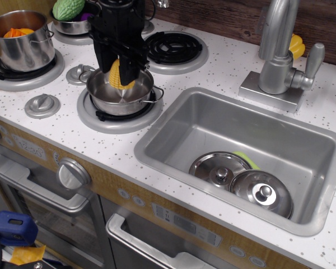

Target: Put corn in pan which is on stove

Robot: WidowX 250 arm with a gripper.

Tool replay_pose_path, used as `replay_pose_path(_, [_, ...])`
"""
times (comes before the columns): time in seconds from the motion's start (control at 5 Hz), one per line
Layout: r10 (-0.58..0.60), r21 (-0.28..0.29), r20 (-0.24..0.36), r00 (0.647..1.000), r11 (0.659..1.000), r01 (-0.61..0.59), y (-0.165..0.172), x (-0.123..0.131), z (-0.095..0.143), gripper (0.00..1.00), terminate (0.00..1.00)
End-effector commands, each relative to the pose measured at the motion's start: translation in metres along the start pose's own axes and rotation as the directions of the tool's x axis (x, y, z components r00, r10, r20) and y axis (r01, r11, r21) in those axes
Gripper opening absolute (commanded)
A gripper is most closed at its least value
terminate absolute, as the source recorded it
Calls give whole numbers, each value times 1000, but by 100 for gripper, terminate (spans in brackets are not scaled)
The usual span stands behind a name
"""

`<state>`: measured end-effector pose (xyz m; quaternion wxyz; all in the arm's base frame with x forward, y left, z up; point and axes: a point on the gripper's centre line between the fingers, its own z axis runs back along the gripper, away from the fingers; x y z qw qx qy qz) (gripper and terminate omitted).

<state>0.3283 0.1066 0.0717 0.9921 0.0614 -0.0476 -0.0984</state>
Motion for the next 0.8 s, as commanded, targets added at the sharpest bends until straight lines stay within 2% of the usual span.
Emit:
replay_pose_path(0.0, [-32, 3, 66, 997, 999, 32, 16, 8, 0, 100, 0])
replay_pose_path(0.4, [-32, 3, 66, 997, 999, 32, 16, 8, 0, 100, 0])
replay_pose_path(0.6, [-32, 3, 66, 997, 999, 32, 16, 8, 0, 100, 100])
